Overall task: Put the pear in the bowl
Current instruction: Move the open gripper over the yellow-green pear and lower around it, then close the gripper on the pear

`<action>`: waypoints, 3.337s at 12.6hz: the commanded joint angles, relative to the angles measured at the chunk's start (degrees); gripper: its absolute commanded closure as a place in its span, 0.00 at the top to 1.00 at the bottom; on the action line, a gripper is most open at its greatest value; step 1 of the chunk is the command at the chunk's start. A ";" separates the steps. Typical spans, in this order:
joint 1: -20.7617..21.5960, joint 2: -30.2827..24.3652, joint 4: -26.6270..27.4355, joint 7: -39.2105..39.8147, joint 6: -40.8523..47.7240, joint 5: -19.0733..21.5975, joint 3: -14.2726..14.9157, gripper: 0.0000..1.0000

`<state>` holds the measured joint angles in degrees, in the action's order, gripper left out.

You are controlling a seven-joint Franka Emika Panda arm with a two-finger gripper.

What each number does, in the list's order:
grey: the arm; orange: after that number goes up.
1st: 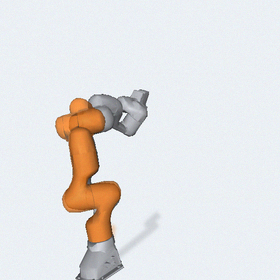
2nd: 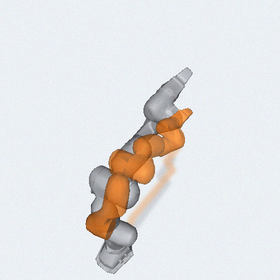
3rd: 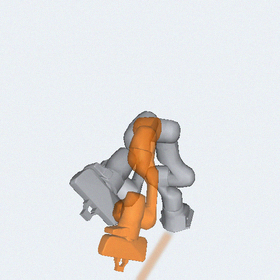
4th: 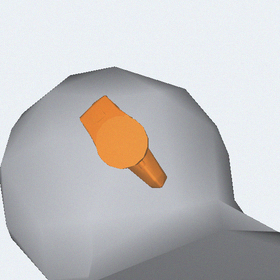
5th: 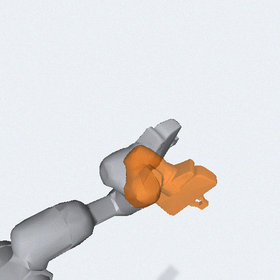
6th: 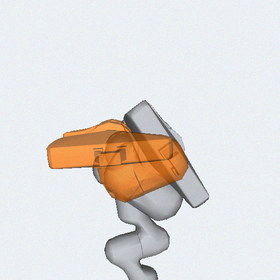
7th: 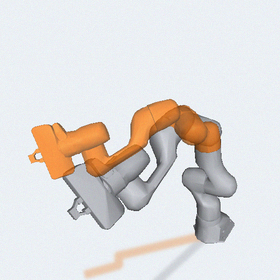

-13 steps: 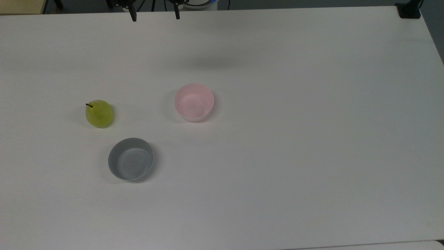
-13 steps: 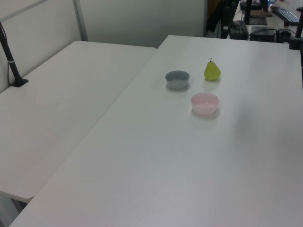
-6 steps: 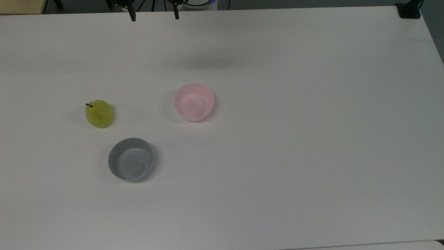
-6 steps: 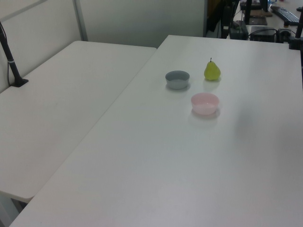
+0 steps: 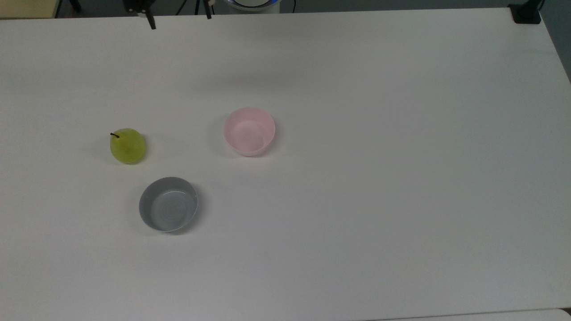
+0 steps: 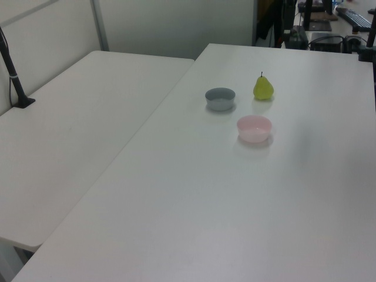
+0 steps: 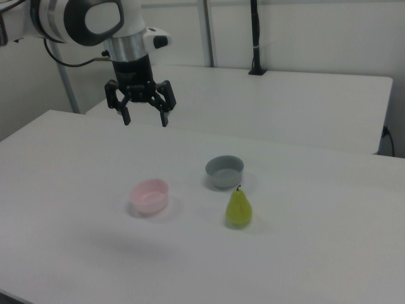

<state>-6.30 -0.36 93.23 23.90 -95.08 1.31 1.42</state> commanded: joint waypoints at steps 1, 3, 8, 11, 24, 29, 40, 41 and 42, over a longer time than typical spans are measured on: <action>-1.86 0.62 -0.59 11.48 -1.85 -0.44 2.70 1.00; -2.22 2.02 -0.59 15.45 -5.54 -0.26 5.17 1.00; -6.35 7.37 -0.41 17.75 -15.04 -0.08 5.62 1.00; -6.97 12.12 -0.06 17.85 -18.91 0.27 6.41 1.00; -6.88 24.09 4.59 16.79 -34.12 0.97 6.49 1.00; -6.70 25.85 4.95 16.79 -35.62 0.97 6.49 0.37; -6.88 17.69 4.33 16.62 -24.83 1.06 5.62 0.00; -6.45 15.93 4.33 16.53 -23.59 1.06 5.62 0.00; -6.35 14.35 3.81 16.53 -21.58 1.15 5.44 0.00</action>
<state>-13.27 19.26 96.13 40.32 -121.03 1.57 7.19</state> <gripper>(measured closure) 0.401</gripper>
